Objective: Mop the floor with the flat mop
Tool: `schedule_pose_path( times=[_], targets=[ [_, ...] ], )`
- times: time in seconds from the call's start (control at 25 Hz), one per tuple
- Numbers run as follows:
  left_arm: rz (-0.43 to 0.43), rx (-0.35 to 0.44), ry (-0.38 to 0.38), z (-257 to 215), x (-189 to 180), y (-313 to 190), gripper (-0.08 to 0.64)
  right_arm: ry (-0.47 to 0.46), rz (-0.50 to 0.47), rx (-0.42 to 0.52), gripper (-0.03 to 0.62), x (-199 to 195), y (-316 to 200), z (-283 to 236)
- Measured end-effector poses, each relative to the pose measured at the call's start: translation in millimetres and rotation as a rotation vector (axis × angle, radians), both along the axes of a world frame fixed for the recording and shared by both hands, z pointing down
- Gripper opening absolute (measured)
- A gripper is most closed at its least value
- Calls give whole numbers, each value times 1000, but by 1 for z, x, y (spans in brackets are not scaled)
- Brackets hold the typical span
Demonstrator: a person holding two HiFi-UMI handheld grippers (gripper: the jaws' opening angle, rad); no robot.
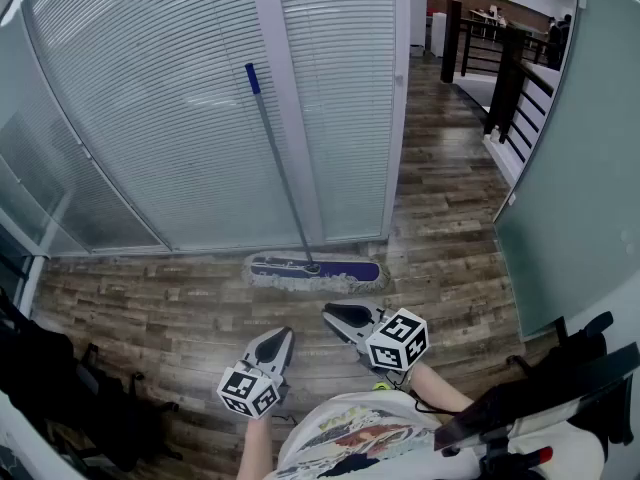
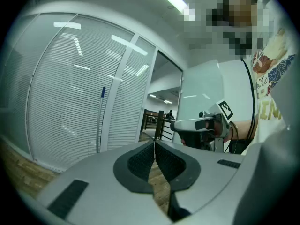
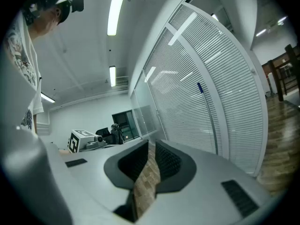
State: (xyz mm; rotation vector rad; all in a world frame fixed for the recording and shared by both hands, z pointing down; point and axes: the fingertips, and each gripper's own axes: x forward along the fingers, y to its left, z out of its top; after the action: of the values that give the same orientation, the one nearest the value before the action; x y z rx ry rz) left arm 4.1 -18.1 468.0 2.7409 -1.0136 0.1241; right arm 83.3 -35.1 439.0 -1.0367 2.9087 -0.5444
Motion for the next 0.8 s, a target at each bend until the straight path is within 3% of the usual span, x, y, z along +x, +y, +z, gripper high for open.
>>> schedule_pose_path(
  times=[0.28,0.6,0.8],
  targets=[
    [16,7,1,-6,-19,7,14,17,15,32,57,-24,11,-5],
    [12,126,-5,-35,-29,2,15,-9,53,137,58,-39,6,-30],
    [10,115,1,-30,-36,9,15,0,7,140,58,-52,15,-28]
  ],
)
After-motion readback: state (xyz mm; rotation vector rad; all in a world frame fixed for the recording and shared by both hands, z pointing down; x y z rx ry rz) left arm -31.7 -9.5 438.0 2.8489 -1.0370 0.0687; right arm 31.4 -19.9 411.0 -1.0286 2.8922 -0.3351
